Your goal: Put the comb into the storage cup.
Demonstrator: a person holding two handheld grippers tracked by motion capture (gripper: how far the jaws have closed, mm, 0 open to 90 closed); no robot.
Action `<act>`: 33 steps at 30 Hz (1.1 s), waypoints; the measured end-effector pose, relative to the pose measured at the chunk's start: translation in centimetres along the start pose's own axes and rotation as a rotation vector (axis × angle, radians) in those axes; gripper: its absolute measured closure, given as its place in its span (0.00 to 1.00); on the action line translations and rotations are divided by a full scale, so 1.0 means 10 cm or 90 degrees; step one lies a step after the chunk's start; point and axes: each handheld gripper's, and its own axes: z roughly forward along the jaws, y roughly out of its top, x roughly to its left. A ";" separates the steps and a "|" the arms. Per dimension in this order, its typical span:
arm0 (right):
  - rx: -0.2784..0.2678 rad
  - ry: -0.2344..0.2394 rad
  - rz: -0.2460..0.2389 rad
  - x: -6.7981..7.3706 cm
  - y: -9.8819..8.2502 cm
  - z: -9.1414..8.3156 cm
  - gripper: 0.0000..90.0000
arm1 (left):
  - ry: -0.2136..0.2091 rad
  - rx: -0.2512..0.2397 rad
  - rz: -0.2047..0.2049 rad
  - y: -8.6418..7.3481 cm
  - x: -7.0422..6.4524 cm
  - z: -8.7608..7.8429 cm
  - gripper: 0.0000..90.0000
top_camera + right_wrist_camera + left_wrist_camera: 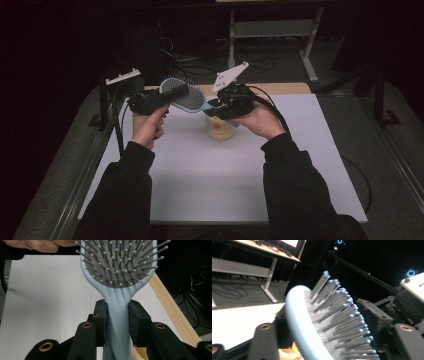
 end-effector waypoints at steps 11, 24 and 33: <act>0.001 0.005 0.012 0.00 -0.01 0.05 0.77 | -0.024 -0.019 0.061 0.08 -0.17 0.03 0.60; -0.015 0.017 0.087 -0.14 -0.14 0.02 0.57 | -0.018 0.003 0.133 0.13 -0.34 0.17 0.62; -0.036 0.019 0.169 -0.26 -0.32 -0.07 0.09 | -0.016 0.002 0.168 0.23 -0.42 0.21 0.62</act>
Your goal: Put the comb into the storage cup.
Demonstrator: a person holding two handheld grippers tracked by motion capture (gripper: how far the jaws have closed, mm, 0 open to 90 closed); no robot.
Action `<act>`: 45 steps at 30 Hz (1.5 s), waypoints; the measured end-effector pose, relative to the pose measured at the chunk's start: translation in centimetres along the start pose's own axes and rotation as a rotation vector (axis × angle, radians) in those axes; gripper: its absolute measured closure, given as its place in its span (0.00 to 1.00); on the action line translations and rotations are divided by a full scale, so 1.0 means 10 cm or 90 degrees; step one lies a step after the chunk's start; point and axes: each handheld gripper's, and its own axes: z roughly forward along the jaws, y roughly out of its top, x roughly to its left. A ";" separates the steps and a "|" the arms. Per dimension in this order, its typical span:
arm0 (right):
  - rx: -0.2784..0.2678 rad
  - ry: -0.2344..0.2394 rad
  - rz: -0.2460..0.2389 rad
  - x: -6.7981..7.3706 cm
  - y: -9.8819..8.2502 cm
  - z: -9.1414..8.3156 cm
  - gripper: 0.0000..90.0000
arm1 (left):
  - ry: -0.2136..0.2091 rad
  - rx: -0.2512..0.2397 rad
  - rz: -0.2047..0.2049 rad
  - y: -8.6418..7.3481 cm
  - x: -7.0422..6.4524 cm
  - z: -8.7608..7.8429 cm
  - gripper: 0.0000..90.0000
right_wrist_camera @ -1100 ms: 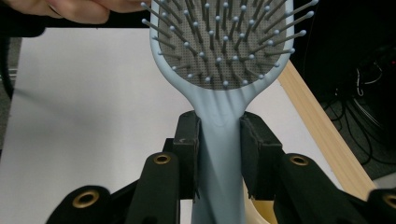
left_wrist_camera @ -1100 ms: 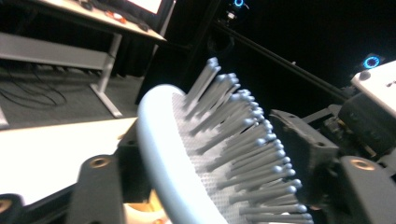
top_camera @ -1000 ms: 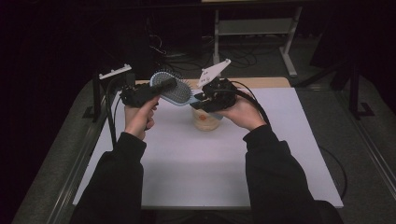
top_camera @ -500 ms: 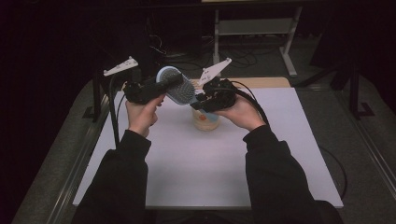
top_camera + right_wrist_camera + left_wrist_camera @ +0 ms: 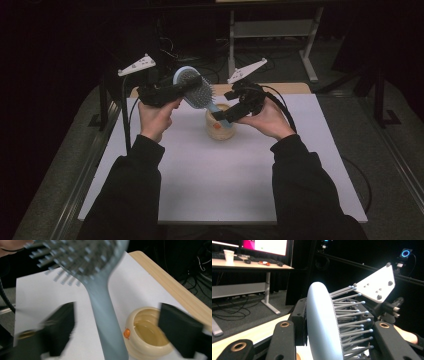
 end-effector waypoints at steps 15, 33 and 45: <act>-0.068 -0.042 0.049 -0.17 -0.24 -0.32 0.00 | 0.018 -0.003 0.047 0.14 0.01 0.05 0.62; -0.094 -0.074 0.077 -0.29 -0.71 -0.62 0.00 | 0.046 -0.022 0.086 0.28 0.12 0.15 0.62; -0.109 -0.076 0.100 -0.27 -1.02 -0.77 0.00 | 0.061 -0.032 0.087 0.34 0.22 0.20 0.62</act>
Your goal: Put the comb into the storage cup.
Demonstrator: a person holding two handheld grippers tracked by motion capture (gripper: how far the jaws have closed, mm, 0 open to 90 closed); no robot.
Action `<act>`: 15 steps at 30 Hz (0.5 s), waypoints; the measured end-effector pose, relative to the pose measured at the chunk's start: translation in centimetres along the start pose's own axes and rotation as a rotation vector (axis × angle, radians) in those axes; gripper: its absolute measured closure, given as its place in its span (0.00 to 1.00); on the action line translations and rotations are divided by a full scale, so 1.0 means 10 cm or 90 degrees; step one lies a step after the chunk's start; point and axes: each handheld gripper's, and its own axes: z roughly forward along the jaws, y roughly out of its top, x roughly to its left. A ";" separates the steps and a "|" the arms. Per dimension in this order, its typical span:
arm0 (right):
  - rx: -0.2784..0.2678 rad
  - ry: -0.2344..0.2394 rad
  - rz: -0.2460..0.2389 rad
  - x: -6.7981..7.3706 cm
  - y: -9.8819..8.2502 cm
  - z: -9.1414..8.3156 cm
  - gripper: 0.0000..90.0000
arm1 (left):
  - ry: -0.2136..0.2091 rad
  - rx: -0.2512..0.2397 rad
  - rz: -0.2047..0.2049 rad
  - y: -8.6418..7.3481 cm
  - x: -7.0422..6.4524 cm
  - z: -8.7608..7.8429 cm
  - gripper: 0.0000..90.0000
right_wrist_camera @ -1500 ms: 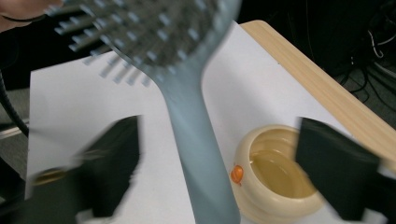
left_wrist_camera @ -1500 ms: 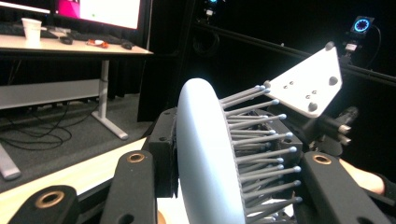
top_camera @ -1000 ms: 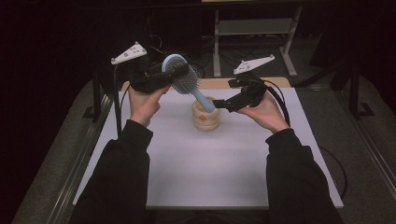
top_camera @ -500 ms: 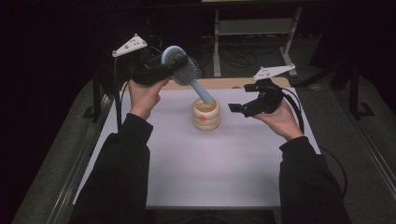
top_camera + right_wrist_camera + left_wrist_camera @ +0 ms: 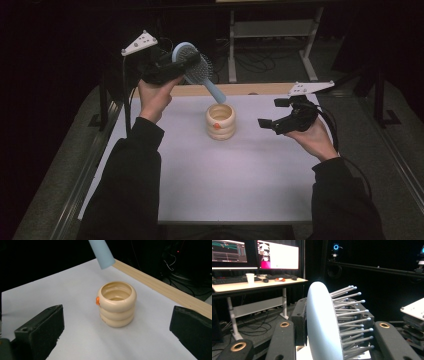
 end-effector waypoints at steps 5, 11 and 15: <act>-0.008 0.002 0.017 -0.02 -0.14 -0.07 0.00 | 0.013 0.003 0.001 -0.02 0.06 0.04 0.62; -0.022 0.004 0.028 -0.03 -0.29 -0.16 0.00 | 0.015 0.011 -0.006 -0.09 0.12 0.12 0.62; -0.023 0.001 0.035 -0.03 -0.40 -0.21 0.00 | 0.018 0.024 0.002 -0.13 0.12 0.19 0.62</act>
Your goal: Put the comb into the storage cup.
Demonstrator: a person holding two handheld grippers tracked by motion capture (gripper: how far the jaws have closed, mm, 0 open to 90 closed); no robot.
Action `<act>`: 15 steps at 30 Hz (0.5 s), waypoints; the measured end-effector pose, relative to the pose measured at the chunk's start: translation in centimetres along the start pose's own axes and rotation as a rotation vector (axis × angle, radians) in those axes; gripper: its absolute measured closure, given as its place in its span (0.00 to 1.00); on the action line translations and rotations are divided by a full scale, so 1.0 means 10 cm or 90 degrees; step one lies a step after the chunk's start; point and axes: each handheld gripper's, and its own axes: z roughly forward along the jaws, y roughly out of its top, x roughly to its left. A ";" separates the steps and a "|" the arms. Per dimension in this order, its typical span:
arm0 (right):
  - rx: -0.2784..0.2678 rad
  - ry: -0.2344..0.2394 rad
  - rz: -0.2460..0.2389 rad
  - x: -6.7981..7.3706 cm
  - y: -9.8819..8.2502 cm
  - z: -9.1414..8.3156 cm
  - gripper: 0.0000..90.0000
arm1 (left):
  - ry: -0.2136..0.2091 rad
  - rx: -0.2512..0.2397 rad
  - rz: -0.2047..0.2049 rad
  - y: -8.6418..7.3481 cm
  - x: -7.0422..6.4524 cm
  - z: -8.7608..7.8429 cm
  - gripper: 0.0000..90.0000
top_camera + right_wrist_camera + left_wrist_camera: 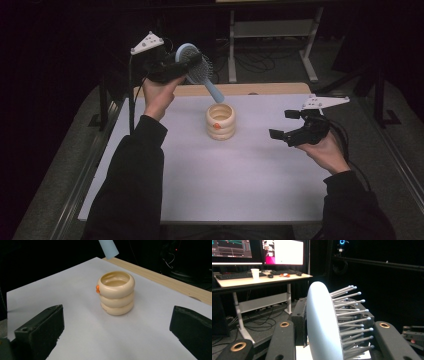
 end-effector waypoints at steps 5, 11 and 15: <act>-0.003 -0.003 0.009 -0.03 -0.10 -0.04 0.00 | 0.001 0.011 0.001 -0.06 0.00 0.06 0.62; -0.014 -0.009 0.020 -0.07 -0.22 -0.11 0.00 | 0.003 0.015 -0.007 -0.15 0.04 0.11 0.61; -0.020 -0.012 0.024 -0.08 -0.27 -0.13 0.00 | 0.009 0.024 -0.007 -0.20 0.06 0.13 0.61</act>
